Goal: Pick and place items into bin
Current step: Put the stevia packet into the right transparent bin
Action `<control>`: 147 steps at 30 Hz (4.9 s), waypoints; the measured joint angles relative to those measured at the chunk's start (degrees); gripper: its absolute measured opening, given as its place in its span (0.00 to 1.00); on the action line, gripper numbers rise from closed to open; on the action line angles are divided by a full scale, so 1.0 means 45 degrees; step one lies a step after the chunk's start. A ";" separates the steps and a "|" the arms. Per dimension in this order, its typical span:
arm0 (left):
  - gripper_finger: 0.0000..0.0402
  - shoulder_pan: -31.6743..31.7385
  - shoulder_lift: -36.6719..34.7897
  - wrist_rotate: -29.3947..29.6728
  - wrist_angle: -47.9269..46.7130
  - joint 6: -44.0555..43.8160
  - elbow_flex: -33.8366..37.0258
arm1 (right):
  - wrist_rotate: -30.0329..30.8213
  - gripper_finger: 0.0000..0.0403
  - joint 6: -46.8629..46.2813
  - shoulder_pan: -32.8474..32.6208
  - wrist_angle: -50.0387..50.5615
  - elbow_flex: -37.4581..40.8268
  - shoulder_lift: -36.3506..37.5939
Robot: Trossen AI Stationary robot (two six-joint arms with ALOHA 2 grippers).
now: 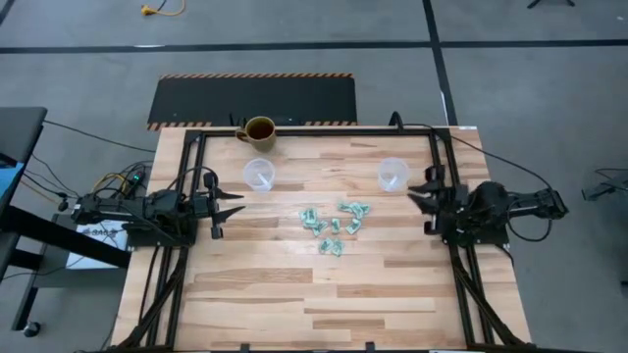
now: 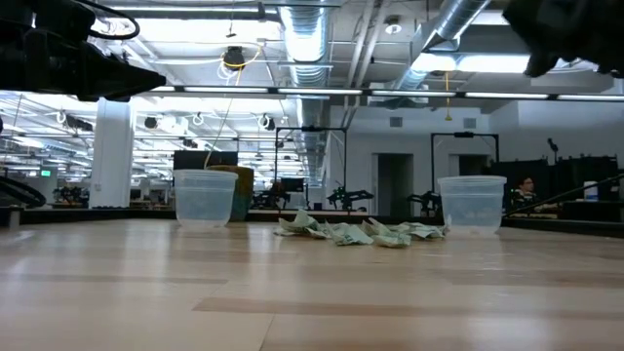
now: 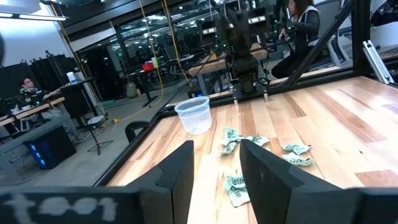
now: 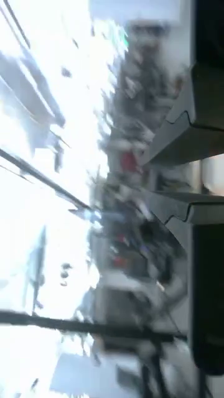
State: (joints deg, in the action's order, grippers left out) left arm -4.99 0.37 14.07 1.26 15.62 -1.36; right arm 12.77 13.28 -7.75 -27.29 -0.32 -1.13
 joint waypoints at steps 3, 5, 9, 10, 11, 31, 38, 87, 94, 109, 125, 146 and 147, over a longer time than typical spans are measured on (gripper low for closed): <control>0.30 -0.0001 0.0000 0.0003 0.0000 -0.0068 0.0000 | 0.0513 0.17 0.0820 0.0003 -0.1605 0.0005 0.0005; 0.30 0.0004 0.0002 0.0002 0.0000 -0.0050 0.0002 | 0.0451 0.17 0.1256 0.0000 -0.2332 0.0000 0.0000; 0.30 0.0004 0.0003 0.0001 0.0000 0.0045 0.0003 | -0.1049 0.17 0.1729 0.0000 -0.3012 -0.0178 -0.0197; 0.30 0.0000 -0.0001 0.0000 0.0000 0.0002 0.0002 | -0.1289 0.17 0.1788 0.0000 -0.2765 -0.0409 -0.0577; 0.30 0.0004 -0.0002 0.0003 0.0000 -0.0052 0.0003 | -0.1319 0.17 0.1785 0.0000 -0.2470 -0.0687 -0.1101; 0.30 0.0002 -0.0001 -0.0002 0.0000 -0.0024 -0.0001 | 0.1813 0.17 -0.0618 -0.0721 0.6401 -0.4619 -1.0343; 0.30 0.0002 -0.0002 -0.0002 0.0000 -0.0005 0.0003 | 0.1813 0.17 -0.0179 -0.0651 0.7516 -0.4619 -1.1571; 0.30 0.0000 -0.0002 -0.0002 0.0000 0.0000 0.0000 | 0.2884 0.28 0.2407 0.0046 0.9158 -0.7160 -1.8814; 0.30 0.0002 0.0001 -0.0002 0.0000 0.0010 0.0001 | 0.3799 0.41 0.2781 -0.0117 0.9112 -0.7300 -1.8909; 0.30 0.0004 -0.0002 -0.0002 0.0000 0.0006 0.0002 | 0.3621 0.42 0.4191 0.0371 0.8339 -0.7310 -1.9006; 0.30 0.0002 0.0000 -0.0002 0.0000 -0.0066 0.0003 | 0.2802 0.28 0.4820 0.0850 0.8334 -0.7310 -1.9006; 0.30 0.0004 0.0000 -0.0002 0.0000 0.0048 -0.0002 | 0.2780 0.01 0.4817 0.0840 0.8334 -0.7305 -1.9001; 0.30 0.0004 -0.0002 -0.0002 0.0000 0.0015 0.0003 | 0.2784 0.01 0.4817 0.0836 0.8334 -0.7305 -1.9001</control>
State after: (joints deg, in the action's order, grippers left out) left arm -4.97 0.36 14.06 1.26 15.68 -1.34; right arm 25.30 34.96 -3.99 10.22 -33.19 -86.63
